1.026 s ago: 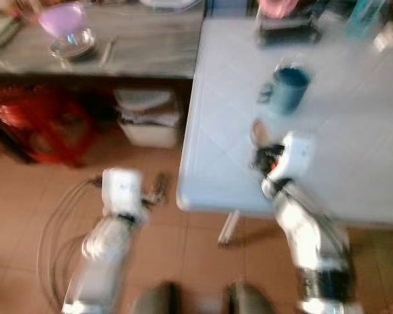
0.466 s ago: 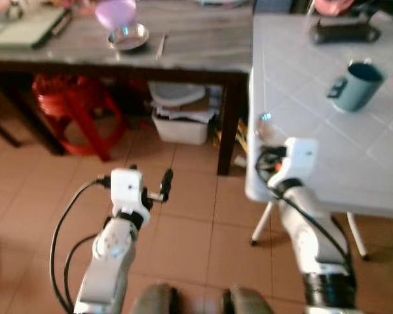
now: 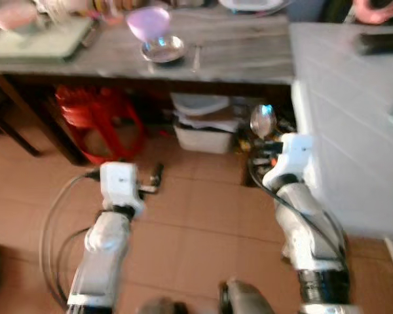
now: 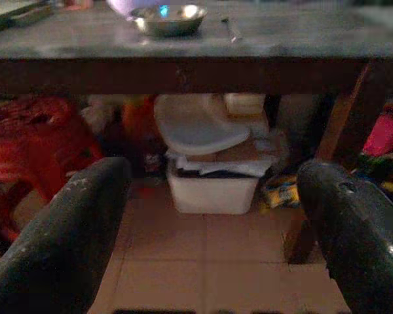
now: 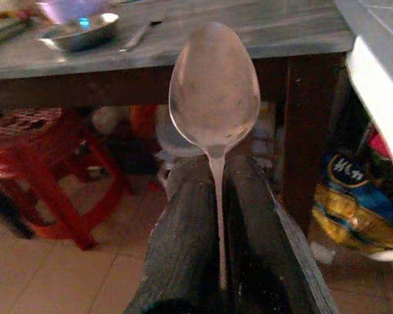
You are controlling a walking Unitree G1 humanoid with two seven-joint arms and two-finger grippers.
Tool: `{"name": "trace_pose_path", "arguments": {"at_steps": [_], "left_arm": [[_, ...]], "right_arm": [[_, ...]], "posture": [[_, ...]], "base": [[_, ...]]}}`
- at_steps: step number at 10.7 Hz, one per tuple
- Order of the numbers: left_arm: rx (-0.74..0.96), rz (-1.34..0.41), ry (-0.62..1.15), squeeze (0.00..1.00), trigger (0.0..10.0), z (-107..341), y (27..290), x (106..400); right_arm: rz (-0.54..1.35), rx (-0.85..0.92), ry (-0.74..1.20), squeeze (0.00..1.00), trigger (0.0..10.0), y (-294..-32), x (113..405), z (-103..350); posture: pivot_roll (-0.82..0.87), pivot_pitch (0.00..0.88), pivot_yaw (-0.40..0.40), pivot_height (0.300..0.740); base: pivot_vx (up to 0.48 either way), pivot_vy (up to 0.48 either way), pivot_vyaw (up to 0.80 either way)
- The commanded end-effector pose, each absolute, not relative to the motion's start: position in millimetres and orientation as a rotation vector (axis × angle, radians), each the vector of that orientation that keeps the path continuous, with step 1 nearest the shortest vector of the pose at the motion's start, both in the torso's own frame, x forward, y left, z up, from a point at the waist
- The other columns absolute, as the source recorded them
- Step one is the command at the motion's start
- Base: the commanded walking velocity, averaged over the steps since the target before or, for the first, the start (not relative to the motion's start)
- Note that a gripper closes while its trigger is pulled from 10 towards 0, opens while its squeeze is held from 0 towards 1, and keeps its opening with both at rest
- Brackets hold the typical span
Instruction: Setting the table
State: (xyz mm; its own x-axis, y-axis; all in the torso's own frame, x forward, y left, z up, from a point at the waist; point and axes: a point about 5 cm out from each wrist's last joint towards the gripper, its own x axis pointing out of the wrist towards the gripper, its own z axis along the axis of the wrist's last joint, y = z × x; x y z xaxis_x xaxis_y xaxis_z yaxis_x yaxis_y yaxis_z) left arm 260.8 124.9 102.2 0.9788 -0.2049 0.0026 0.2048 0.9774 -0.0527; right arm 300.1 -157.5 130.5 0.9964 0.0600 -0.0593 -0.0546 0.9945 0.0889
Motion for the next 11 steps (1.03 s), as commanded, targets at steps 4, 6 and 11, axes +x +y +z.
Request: {"name": "trace_pose_path", "arguments": {"at_steps": [4, 6, 11], "left_arm": [[-0.044, -0.189, 0.006, 0.00, 10.0, 101.2, 132.3, 261.0], [-0.044, -0.189, 0.006, 0.00, 10.0, 101.2, 132.3, 261.0], [-0.035, -0.233, -0.006, 0.00, 10.0, 101.7, 125.4, 258.6]], "right_arm": [[0.073, 0.098, 0.031, 0.00, 0.0, -152.0, 301.6, 136.4], [0.073, 0.098, 0.031, 0.00, 0.0, -152.0, 301.6, 136.4], [0.005, 0.084, 0.019, 0.00, 0.0, -160.4, 303.8, 134.8]], "posture": [[0.00, 0.094, 0.063, 0.740], [0.00, 0.094, 0.063, 0.740], [0.00, 0.095, 0.070, 0.740]], "base": [[0.461, 0.000, 0.00], [0.461, 0.000, 0.00], [0.462, 0.000, 0.00]]}}
